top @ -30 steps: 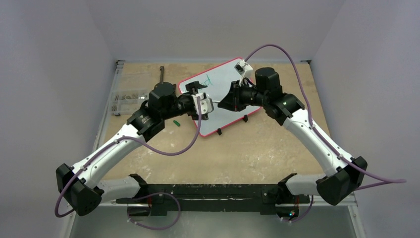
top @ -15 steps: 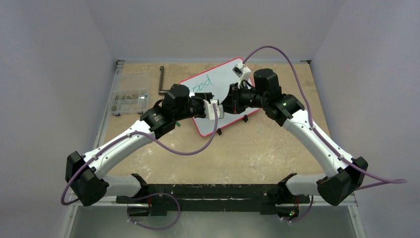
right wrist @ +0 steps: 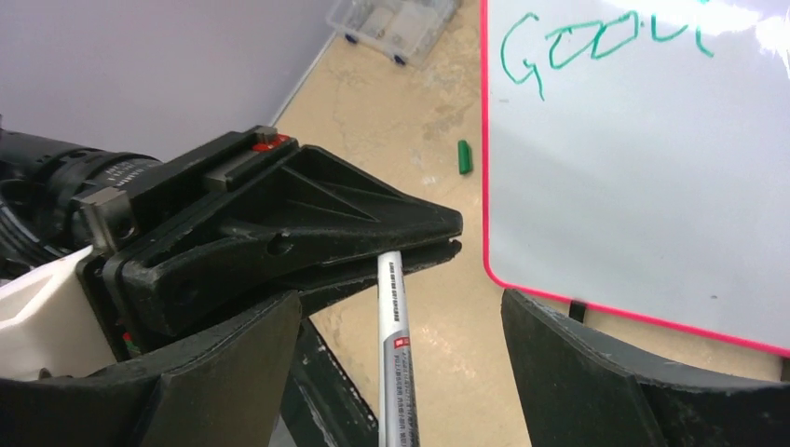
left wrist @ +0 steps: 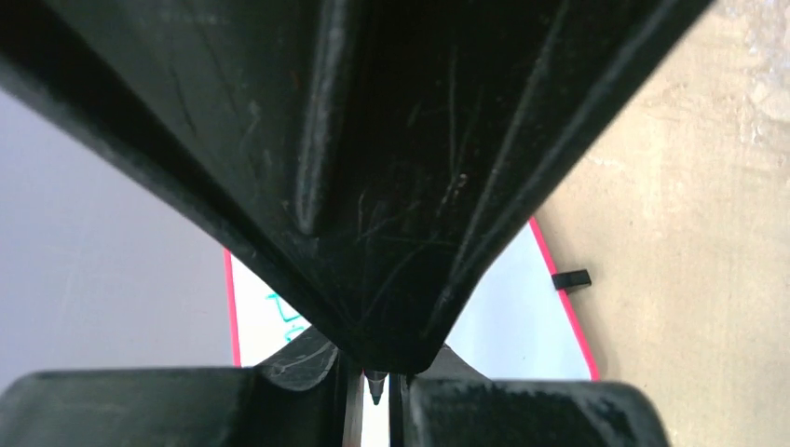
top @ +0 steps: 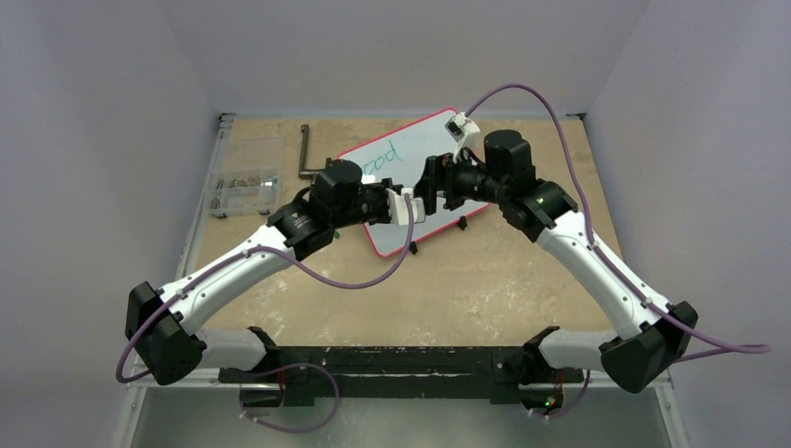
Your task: Write a sentence on the whiteboard
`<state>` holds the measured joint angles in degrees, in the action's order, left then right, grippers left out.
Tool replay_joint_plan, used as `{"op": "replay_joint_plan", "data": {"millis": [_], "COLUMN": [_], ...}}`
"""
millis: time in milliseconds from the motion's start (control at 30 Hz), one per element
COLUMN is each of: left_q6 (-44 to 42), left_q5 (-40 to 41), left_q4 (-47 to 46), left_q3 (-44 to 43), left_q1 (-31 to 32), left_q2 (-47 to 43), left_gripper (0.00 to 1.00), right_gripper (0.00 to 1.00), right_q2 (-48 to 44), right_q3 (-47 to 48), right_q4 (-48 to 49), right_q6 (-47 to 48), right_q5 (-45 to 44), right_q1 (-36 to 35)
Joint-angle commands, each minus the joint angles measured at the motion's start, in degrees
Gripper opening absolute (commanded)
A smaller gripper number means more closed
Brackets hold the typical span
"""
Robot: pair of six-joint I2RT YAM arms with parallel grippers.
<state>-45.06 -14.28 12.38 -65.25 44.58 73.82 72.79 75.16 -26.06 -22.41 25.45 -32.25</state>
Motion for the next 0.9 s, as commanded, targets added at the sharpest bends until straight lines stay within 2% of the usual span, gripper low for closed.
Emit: {"op": "replay_joint_plan", "data": {"millis": [0, 133, 200, 467, 633, 867], "left_q6": [6.6, 10.2, 12.0, 15.1, 14.9, 14.0], "left_q5": [-0.9, -0.1, 0.7, 4.2, 3.2, 2.8], "left_q4": [-5.9, -7.6, -7.9, -6.6, -7.1, -6.2], "left_q3": [-0.8, -1.0, -1.5, -3.8, -3.5, -4.6], "left_q1": [0.6, 0.5, 0.4, 0.0, 0.0, 0.0], "left_q2": [-1.6, -1.5, -1.3, 0.2, -0.2, 0.3], "left_gripper": [0.00, 0.00, 0.00, 0.00, 0.00, 0.00], "right_gripper": [0.77, 0.58, 0.51, 0.52, 0.38, 0.32], "right_q2": [-3.7, -4.7, -5.3, -5.9, -4.3, -2.6], "right_q3": [-1.3, -2.4, -3.3, -3.3, -2.5, -2.2], "right_q4": [9.2, 10.9, 12.1, 12.9, 13.3, 14.0], "right_q6": [-3.9, -4.4, -5.2, -6.5, -6.3, -7.0], "right_q5": [-1.8, -4.9, -6.6, -9.0, -7.8, -6.0], "right_q1": [-0.7, -0.6, -0.7, -0.7, -0.7, -0.8]}}
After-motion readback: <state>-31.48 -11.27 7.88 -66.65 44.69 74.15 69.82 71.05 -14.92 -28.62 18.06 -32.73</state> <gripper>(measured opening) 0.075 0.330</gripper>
